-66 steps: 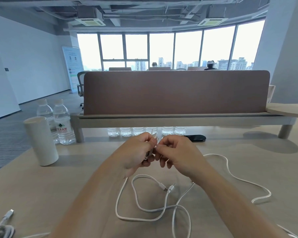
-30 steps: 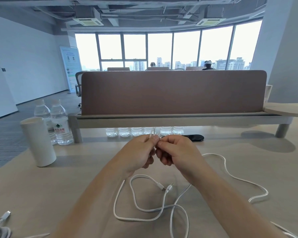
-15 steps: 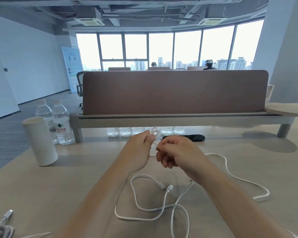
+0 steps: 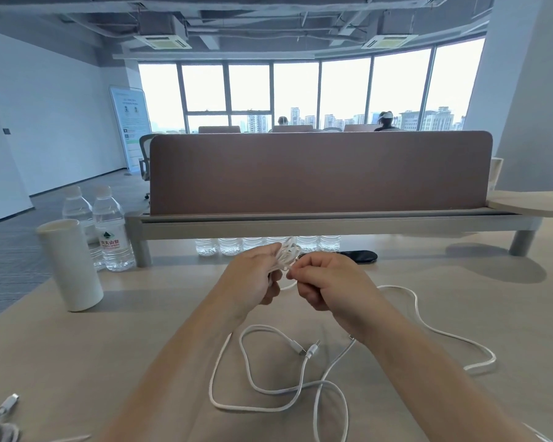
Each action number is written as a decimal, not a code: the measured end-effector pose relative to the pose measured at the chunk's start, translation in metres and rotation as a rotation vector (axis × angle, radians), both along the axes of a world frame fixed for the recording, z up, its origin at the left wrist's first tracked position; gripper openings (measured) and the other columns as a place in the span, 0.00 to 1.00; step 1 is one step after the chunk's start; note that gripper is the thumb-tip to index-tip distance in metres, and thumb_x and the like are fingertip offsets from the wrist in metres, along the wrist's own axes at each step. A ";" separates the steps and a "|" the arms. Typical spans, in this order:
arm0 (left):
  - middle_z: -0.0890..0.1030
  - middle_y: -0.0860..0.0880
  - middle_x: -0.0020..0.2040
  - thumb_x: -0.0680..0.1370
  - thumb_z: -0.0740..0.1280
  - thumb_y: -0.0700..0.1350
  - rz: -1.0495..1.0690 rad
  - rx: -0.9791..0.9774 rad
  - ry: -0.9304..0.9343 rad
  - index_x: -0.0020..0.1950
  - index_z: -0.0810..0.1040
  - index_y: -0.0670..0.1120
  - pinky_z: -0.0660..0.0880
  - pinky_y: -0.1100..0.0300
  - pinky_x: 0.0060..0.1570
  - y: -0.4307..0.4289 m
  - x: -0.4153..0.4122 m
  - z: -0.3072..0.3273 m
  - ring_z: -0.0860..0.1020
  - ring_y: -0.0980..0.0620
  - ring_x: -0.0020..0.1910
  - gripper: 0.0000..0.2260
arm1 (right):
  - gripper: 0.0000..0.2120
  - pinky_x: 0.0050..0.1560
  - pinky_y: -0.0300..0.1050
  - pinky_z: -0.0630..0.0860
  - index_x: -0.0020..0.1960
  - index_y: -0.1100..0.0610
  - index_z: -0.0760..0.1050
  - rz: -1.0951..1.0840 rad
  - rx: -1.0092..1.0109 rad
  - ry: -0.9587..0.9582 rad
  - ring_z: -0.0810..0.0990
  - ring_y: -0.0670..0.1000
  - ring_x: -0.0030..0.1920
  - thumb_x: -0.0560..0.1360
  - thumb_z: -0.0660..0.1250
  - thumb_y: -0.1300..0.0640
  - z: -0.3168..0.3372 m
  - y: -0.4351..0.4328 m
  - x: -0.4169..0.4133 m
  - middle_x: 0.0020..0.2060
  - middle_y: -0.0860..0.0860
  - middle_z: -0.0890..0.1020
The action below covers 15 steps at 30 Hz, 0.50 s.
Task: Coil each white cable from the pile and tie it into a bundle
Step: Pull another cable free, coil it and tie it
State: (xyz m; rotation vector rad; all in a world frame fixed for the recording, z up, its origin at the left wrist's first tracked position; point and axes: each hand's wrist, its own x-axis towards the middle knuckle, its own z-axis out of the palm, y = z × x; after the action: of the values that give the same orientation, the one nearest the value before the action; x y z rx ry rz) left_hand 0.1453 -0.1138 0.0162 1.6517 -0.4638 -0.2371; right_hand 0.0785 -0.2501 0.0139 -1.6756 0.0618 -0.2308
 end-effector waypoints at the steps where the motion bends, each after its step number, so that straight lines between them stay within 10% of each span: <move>1: 0.70 0.44 0.36 0.82 0.56 0.36 0.005 0.013 -0.007 0.55 0.79 0.37 0.60 0.61 0.30 0.000 0.002 -0.002 0.66 0.50 0.28 0.13 | 0.06 0.26 0.38 0.59 0.44 0.64 0.78 0.008 0.021 0.003 0.61 0.48 0.24 0.78 0.63 0.66 0.000 -0.001 0.000 0.23 0.52 0.68; 8: 0.73 0.48 0.38 0.86 0.56 0.46 -0.028 0.126 -0.153 0.55 0.76 0.55 0.66 0.64 0.31 -0.003 0.003 -0.007 0.67 0.53 0.31 0.09 | 0.09 0.25 0.37 0.56 0.49 0.69 0.79 0.015 0.066 0.020 0.58 0.47 0.23 0.78 0.60 0.68 -0.002 0.000 0.001 0.21 0.49 0.65; 15: 0.75 0.50 0.36 0.85 0.59 0.50 -0.008 0.311 -0.349 0.56 0.74 0.46 0.65 0.56 0.36 0.001 0.005 -0.007 0.67 0.51 0.31 0.09 | 0.09 0.26 0.37 0.58 0.47 0.71 0.79 -0.011 -0.046 0.004 0.60 0.47 0.24 0.78 0.62 0.66 -0.002 0.000 0.000 0.22 0.50 0.65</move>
State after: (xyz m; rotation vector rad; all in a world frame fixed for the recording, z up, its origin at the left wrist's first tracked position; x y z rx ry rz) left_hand 0.1505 -0.1125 0.0089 2.0078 -0.7243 -0.0241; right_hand 0.0784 -0.2502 0.0119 -1.7216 0.0692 -0.2380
